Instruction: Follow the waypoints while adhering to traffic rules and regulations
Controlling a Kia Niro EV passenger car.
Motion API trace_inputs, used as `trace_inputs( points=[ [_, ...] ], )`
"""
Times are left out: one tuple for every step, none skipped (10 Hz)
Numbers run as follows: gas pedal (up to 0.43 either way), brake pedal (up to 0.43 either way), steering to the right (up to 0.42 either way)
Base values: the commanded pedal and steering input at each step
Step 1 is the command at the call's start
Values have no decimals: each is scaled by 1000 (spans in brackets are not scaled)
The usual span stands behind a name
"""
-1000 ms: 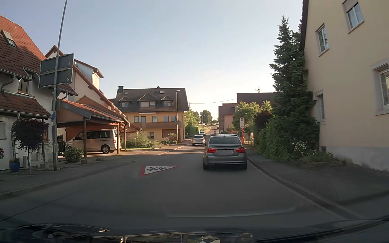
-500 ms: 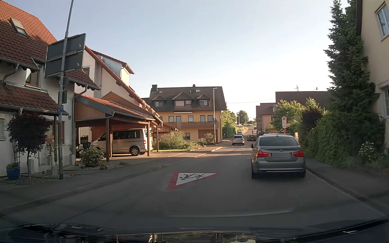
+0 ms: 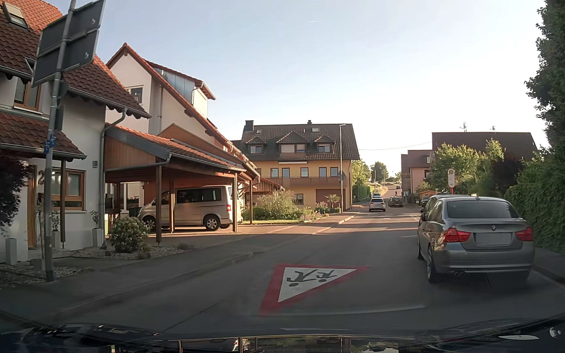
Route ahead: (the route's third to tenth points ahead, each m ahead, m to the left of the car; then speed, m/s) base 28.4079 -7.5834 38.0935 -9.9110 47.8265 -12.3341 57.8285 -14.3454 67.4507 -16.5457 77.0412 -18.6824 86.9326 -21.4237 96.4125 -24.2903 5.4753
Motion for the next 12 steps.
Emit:
trace_inputs(
  points=[
    [177, 0, -10],
    [177, 0, 9],
    [177, 0, 24],
    [177, 0, 45],
    [177, 0, 62],
    [177, 0, 75],
    [177, 0, 90],
    [177, 0, 101],
    [177, 0, 107],
    [177, 0, 110],
    [177, 0, 114],
    [177, 0, 114]
  ],
)
